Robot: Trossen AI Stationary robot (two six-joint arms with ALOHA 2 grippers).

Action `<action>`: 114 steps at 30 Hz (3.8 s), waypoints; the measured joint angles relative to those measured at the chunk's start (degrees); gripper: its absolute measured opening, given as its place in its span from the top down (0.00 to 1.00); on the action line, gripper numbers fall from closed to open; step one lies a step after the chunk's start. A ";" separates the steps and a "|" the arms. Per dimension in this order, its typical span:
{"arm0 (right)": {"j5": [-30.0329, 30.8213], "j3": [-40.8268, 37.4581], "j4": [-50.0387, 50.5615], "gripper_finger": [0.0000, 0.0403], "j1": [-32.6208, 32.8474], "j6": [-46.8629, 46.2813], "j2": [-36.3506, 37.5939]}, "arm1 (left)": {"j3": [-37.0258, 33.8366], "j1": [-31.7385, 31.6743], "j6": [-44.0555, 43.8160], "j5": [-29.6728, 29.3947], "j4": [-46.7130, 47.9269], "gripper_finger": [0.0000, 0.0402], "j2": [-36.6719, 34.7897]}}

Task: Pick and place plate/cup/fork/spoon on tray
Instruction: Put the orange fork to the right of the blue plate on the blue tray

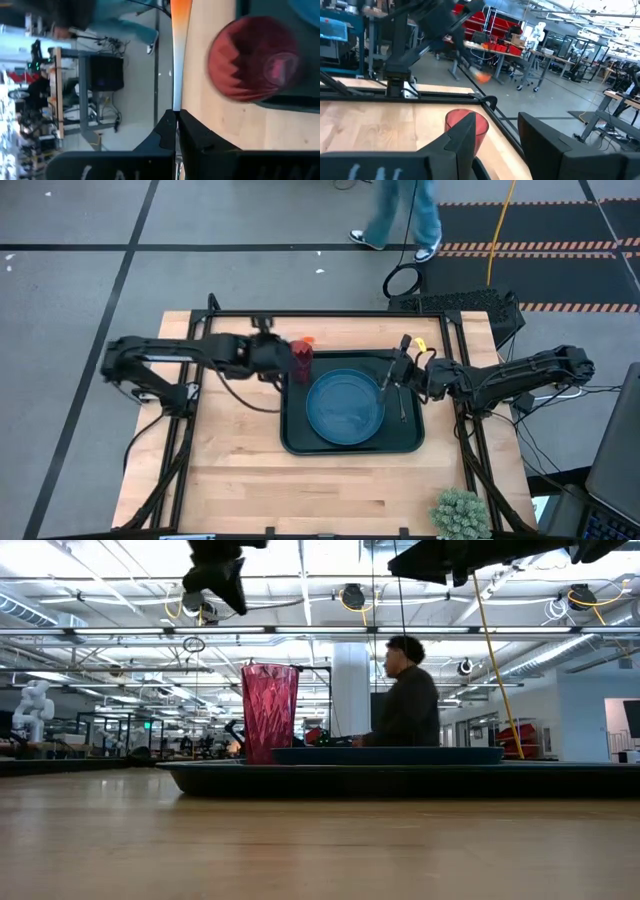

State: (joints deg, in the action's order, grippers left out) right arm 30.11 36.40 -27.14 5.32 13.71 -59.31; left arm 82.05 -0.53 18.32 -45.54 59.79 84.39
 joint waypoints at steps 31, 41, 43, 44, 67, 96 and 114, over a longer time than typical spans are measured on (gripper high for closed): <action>-16.51 -0.04 -1.94 0.53 -8.52 -25.34 -3.22 | 13.36 10.92 47.00 -24.48 -6.99 0.99 19.16; -20.06 -0.04 -5.80 0.54 -9.94 -27.21 -9.59 | 13.34 11.16 56.28 -23.74 -13.27 0.99 19.16; -19.60 -0.04 -6.80 0.54 -10.43 -26.38 -10.43 | 13.34 11.23 58.94 -23.69 -15.88 0.99 19.16; -19.77 -0.04 -7.24 0.54 -10.59 -26.27 -10.86 | 13.34 11.23 60.06 -23.58 -16.96 0.99 19.16; -24.28 -0.04 -11.26 0.57 -10.73 -22.63 -12.85 | 13.30 12.28 62.24 -21.97 -25.98 0.99 19.27; -22.22 -0.04 -9.03 1.00 -10.72 -16.73 -12.78 | 13.25 11.88 50.31 -21.18 -26.86 0.89 19.26; -1.50 -1.91 8.58 1.00 -12.41 -22.31 -6.37 | 12.96 5.42 5.90 16.57 -21.71 0.86 5.30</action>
State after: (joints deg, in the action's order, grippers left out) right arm 28.61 34.50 -18.55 -7.09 -8.59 -65.68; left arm 95.02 4.89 24.22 -28.96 38.08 89.69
